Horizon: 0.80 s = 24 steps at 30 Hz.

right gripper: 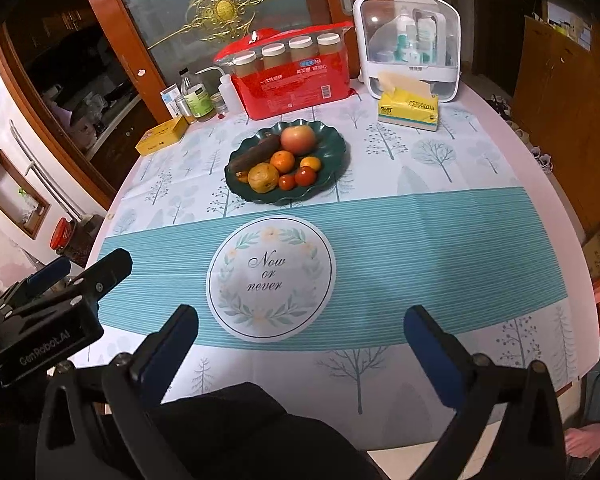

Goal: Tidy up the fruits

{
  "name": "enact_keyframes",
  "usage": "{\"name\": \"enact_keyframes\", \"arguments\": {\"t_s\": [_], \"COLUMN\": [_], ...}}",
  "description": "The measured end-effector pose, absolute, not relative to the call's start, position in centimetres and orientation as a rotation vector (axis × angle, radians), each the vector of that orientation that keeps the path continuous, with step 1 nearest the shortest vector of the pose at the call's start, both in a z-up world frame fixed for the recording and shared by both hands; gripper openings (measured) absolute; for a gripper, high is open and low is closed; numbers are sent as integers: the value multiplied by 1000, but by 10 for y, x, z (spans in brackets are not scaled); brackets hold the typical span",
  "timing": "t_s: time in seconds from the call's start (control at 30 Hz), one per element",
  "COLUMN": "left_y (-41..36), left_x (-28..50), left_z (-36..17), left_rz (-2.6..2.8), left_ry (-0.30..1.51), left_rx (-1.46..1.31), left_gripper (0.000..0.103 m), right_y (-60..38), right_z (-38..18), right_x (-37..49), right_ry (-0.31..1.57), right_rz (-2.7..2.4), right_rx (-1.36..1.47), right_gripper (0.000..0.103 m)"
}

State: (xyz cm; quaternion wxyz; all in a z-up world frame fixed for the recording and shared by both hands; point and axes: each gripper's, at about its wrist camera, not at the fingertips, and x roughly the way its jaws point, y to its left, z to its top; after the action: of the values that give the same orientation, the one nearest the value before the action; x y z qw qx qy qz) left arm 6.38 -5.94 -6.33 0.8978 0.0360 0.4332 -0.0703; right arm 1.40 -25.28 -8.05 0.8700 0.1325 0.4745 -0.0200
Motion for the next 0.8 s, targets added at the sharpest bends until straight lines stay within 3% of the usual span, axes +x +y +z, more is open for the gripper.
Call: {"name": "enact_keyframes", "arguments": {"t_s": [0.8], "left_y": [-54], "left_x": [64], "left_z": [-61], "left_rz": [-137], "left_ry": [902], "left_rx": [54], "left_gripper": [102], "right_y": [-247], "right_z": [-82], "right_x": [15], "right_ry": [998], "right_rz": [-29], "right_rx": [253], "right_gripper": [103]}}
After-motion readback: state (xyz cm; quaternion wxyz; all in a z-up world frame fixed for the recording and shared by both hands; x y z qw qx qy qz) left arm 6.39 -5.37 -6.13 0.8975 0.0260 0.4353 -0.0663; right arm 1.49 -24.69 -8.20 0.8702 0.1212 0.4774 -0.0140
